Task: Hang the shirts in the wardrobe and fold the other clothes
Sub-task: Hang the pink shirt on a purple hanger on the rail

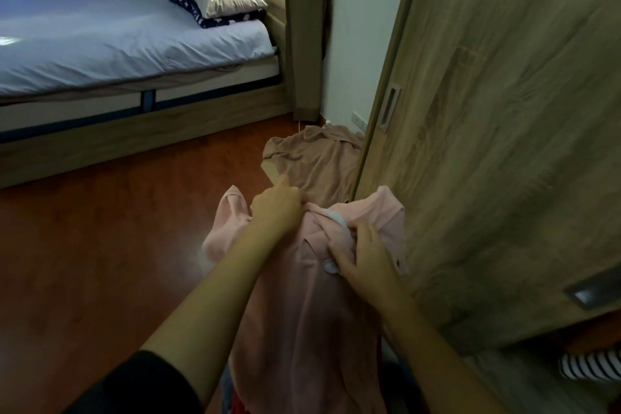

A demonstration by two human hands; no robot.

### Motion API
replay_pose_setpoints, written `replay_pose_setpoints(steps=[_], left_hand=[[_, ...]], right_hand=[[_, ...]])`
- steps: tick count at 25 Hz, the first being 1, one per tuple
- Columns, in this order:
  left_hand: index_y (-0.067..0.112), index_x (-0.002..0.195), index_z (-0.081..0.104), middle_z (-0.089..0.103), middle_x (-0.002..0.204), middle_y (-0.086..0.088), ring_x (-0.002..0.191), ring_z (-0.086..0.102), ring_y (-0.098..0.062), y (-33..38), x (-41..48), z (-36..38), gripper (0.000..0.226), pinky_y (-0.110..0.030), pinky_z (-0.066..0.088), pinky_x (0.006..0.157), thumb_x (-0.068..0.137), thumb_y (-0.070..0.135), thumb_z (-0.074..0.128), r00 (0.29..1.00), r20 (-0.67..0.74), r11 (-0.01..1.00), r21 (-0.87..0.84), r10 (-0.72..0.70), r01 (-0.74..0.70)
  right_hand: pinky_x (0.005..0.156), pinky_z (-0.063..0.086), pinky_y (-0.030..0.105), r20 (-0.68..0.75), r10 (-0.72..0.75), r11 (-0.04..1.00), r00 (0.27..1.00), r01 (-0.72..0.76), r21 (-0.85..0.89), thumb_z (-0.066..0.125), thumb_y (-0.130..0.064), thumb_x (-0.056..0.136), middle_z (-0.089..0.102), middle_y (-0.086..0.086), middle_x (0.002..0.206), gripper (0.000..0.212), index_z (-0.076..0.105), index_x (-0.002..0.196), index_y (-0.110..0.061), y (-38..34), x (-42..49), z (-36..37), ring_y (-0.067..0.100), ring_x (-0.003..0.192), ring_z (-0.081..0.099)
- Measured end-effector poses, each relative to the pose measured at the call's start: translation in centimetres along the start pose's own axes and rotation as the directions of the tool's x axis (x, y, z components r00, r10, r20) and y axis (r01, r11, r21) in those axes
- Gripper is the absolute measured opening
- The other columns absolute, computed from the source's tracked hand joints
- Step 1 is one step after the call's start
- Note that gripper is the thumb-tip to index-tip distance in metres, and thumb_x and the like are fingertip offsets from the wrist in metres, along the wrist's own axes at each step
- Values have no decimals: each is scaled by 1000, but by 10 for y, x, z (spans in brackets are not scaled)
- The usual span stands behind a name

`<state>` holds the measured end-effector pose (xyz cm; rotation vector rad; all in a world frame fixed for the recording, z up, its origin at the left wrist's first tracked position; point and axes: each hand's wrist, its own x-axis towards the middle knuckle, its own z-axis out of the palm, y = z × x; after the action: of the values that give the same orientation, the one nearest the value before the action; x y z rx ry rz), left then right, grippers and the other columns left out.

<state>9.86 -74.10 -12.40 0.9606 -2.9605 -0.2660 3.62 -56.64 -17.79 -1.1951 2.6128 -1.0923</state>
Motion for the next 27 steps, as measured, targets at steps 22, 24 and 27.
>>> replay_pose_setpoints(steps=[22, 24, 27], left_hand=[[25, 117, 33, 39, 114, 1, 100, 38, -16, -70, -34, -20, 65, -41, 39, 89, 67, 51, 65, 980, -83, 982, -49, 180, -185], [23, 116, 39, 36, 119, -7, 102, 31, -21, -71, -39, -9, 55, -46, 36, 88, 73, 50, 61, 930, -365, 999, 23, 36, -30], [12, 111, 46, 45, 109, -15, 95, 45, -32, -64, -52, 13, 42, -39, 34, 70, 84, 40, 62, 858, -438, 957, -229, -267, 181]], right_hand=[[88, 44, 45, 120, -181, 966, 976, 153, 208, 53, -36, 70, 52, -4, 97, 37, 38, 100, -52, 1, 50, -66, 25, 94, 53], [90, 41, 33, 30, -149, 956, 988, 136, 262, 44, -24, 78, 44, 0, 101, 22, 44, 93, -41, -5, 55, -67, 23, 97, 50], [86, 39, 25, -166, -90, 989, 982, 107, 98, 54, -11, 81, 42, 4, 109, 13, 60, 90, -19, -9, 57, -77, 17, 100, 48]])
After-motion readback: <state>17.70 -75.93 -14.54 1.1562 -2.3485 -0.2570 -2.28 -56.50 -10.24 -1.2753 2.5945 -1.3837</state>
